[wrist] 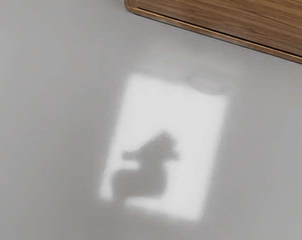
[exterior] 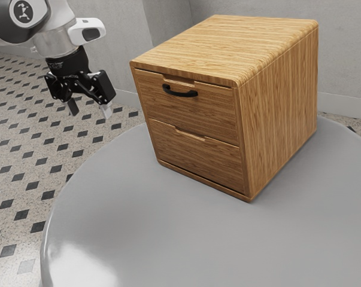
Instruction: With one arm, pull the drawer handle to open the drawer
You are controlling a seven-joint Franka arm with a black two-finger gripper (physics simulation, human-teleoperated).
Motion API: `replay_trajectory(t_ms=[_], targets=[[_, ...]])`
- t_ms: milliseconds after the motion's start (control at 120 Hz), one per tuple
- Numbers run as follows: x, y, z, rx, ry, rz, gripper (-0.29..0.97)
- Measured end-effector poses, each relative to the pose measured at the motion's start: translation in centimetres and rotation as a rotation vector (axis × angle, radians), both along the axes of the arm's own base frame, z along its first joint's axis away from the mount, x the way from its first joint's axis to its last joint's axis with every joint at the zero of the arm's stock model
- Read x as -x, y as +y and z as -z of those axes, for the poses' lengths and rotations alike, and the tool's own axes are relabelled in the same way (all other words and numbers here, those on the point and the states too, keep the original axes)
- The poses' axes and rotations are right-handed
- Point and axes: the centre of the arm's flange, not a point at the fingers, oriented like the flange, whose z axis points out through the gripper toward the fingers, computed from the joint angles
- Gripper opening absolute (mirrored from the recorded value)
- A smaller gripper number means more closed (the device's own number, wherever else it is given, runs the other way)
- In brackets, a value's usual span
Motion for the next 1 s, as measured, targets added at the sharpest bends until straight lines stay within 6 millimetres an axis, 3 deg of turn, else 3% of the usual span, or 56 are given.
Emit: replay_trajectory(t_ms=[183, 283, 325, 383, 700, 833, 892, 942, 1000], targets=[[0.1, -0.1, -0.5, 0.009, -0.013, 0.0, 0.68], [4.6, -1.0, -11.3, -0.021, -0.248, -0.002, 0.68], [5.8, -1.3, -13.3, -0.016, -0.298, 0.002, 0.68], [6.4, -1.6, -14.4, -0.001, -0.331, 0.007, 0.68], [6.6, -1.5, -14.7, -0.016, -0.34, -0.004, 0.68], [5.9, -1.2, -12.6, -0.011, -0.271, -0.009, 0.68], [7.3, -1.2, -12.7, -0.041, -0.242, -0.021, 0.68], [9.2, -2.1, -12.2, -0.063, -0.215, -0.02, 0.68], [10.1, -5.7, -9.5, -0.076, -0.174, 0.042, 0.68]])
